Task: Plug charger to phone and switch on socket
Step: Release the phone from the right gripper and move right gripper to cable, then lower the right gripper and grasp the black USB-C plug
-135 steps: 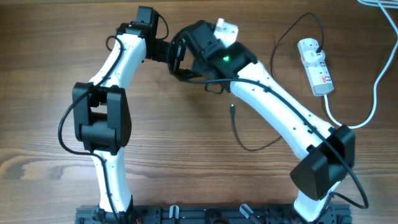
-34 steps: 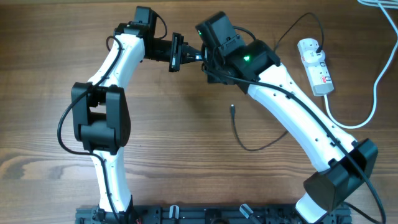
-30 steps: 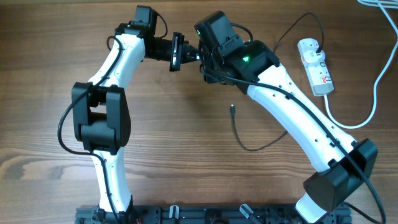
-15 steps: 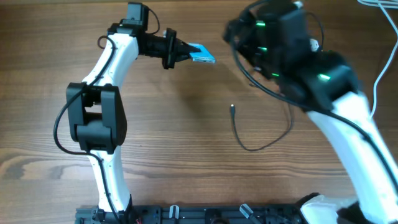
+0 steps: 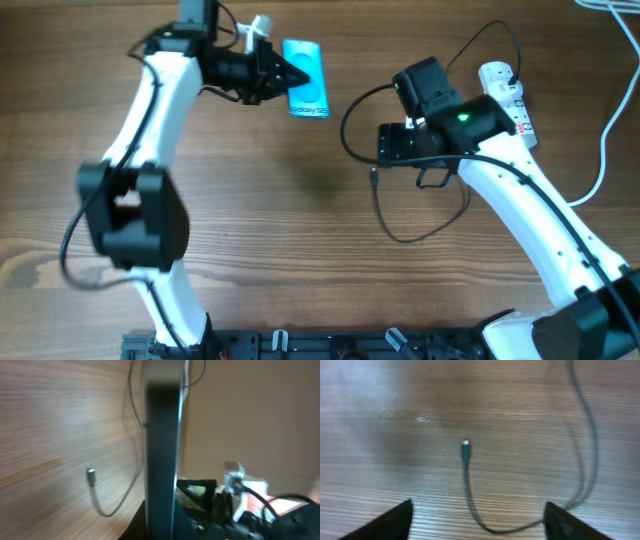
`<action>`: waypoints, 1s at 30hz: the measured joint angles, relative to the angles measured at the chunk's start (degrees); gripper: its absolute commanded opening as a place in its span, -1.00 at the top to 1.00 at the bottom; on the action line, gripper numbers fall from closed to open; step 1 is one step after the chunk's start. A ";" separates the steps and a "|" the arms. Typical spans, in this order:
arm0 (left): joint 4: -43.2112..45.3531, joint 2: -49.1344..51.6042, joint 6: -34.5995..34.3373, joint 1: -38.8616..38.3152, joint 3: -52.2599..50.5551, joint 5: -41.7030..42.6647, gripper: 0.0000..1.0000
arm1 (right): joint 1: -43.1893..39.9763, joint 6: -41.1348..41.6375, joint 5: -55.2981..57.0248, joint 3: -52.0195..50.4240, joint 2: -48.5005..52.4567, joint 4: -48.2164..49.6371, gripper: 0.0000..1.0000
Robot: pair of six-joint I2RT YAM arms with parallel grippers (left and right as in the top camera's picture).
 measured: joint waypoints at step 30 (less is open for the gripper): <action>-10.64 -6.78 0.85 1.09 0.15 -36.85 0.92 | 2.67 3.69 -4.94 -11.47 18.99 17.31 0.32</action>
